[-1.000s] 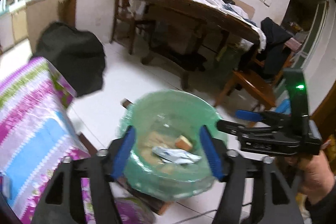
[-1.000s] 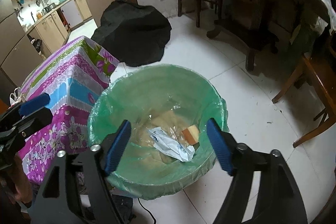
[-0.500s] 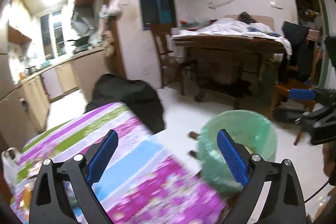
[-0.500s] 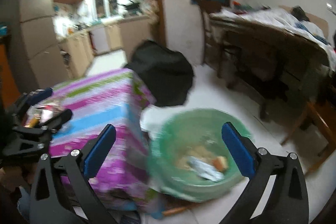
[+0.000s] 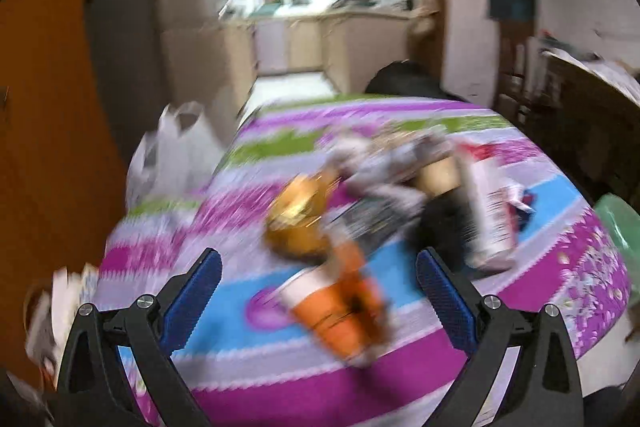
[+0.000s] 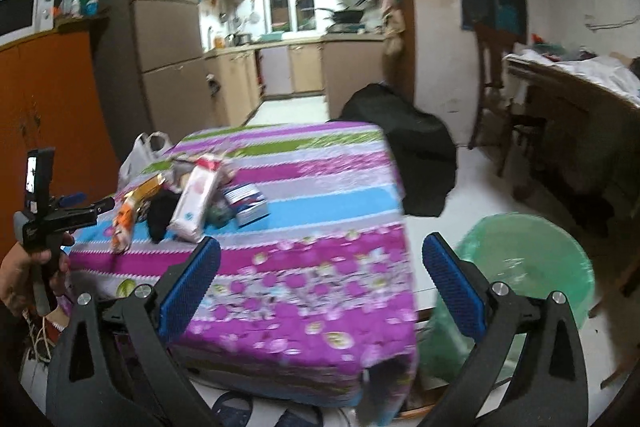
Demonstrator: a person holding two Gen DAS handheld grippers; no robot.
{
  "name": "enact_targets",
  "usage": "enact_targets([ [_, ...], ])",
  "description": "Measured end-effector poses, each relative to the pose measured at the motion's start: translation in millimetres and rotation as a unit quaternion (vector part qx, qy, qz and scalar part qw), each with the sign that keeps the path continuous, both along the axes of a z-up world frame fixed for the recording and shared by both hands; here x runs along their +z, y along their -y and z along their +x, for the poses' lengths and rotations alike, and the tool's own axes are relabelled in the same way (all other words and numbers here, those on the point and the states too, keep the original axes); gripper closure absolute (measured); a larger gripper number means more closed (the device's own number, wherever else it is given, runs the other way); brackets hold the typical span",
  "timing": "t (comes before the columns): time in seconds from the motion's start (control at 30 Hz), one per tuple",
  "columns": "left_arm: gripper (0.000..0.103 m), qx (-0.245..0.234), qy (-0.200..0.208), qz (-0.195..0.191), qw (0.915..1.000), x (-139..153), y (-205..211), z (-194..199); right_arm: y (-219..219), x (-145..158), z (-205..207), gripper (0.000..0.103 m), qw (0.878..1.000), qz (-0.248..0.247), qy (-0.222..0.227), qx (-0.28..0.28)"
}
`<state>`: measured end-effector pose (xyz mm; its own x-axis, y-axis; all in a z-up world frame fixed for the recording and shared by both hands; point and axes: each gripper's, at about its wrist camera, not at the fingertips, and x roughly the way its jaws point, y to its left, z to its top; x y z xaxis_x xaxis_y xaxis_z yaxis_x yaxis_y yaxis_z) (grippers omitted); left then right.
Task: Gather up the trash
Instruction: 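Move both open tools back over the table, then grasp the orange-white paper cup with the left tool while the right tool grasps the blue-white box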
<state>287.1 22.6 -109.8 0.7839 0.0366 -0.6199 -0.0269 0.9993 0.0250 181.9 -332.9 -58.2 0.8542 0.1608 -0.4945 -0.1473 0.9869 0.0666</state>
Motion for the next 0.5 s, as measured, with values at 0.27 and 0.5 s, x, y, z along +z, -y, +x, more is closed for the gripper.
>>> enact_targets([
  [0.27, 0.010, -0.021, -0.014, -0.004, 0.9997, -8.7, 20.6, 14.0, -50.3, -21.7, 12.9, 0.006, 0.999, 0.002, -0.033, 0.043],
  [0.5, 0.064, -0.034, -0.041, -0.022, 0.9983, -32.1, 30.5, 28.3, -63.8, -26.4, 36.9, 0.006, 0.995, 0.006, -0.042, 0.095],
])
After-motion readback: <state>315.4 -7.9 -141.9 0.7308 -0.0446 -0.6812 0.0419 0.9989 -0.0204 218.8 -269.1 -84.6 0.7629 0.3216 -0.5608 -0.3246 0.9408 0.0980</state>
